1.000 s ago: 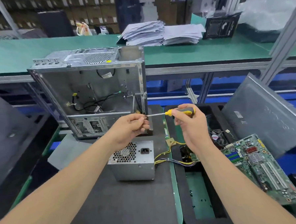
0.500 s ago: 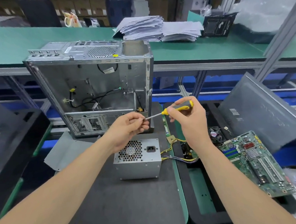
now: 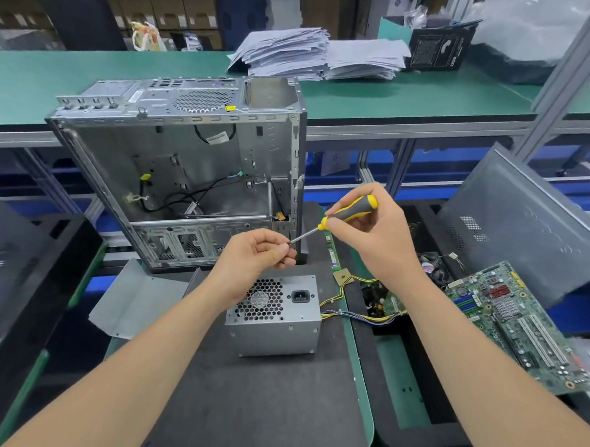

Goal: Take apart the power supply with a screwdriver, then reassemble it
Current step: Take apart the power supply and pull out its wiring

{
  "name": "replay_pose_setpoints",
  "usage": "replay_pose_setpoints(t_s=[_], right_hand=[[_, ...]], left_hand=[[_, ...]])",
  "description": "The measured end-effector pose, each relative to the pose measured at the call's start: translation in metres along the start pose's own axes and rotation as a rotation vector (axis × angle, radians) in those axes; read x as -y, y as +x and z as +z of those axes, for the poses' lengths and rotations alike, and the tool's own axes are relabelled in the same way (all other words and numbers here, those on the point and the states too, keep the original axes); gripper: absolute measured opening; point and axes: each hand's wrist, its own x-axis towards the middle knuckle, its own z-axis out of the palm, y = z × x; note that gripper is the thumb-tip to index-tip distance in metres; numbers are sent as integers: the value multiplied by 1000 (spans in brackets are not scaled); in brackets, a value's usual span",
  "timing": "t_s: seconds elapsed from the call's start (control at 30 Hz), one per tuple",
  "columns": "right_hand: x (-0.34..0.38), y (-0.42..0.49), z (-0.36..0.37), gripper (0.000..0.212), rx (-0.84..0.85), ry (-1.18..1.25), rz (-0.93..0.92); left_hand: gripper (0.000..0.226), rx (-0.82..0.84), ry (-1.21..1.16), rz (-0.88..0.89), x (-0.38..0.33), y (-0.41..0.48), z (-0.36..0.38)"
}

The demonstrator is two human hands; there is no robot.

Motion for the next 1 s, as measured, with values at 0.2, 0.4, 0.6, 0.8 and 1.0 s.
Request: replay_pose_setpoints(t_s=[0.2,0.4,0.6,0.8,1.0], right_hand=[[8,10,-3,34,107,-94,19],[13,9,12,29,63,-101,-22],[11,6,18,27,63,-100,12],[8,1,21,25,67,-91,47],[8,-5,25,26,99,-110,53]], left_hand=[[8,61,42,-26,3,-8,0],[9,72,-14,-57,7,-19,1],[13,92,91,-85,6,-22,-12],[14,160,150,-95,8,-24,-19],[21,85,488,23,8,-28,-18]])
